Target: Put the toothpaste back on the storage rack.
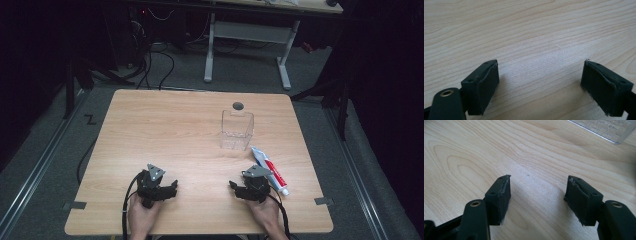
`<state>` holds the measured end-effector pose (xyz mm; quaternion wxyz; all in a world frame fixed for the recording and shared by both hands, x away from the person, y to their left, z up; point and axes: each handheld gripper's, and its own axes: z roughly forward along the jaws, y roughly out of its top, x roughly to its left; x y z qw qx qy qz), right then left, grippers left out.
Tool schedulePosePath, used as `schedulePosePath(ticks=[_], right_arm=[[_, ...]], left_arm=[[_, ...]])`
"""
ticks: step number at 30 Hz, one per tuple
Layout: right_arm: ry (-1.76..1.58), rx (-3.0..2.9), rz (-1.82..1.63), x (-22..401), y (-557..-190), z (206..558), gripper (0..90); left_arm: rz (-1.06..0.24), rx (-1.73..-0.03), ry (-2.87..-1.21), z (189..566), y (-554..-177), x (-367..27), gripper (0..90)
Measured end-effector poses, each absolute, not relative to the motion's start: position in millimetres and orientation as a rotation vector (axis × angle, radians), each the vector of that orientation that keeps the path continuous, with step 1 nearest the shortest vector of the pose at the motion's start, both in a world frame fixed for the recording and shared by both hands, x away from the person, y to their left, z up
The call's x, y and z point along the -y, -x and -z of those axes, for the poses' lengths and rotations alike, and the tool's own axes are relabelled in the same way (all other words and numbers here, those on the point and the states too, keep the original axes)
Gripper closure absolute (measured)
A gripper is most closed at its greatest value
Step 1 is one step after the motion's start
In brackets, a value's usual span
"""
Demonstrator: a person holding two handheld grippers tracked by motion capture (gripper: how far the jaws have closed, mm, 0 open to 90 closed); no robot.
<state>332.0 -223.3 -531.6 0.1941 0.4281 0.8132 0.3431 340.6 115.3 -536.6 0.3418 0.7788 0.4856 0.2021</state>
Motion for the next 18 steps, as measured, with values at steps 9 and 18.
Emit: schedulePosePath(ticks=[9, 18], right_arm=[[-1.172, -2.27, -0.899, 223, -326, 526, 42.9], [-1.19, -2.245, -0.946, 231, -322, 519, 42.3]], left_arm=[[-0.526, -1.262, -2.026, 537, -341, -115, 15.1], [-0.525, -1.262, -2.027, 537, -341, -115, 15.1]])
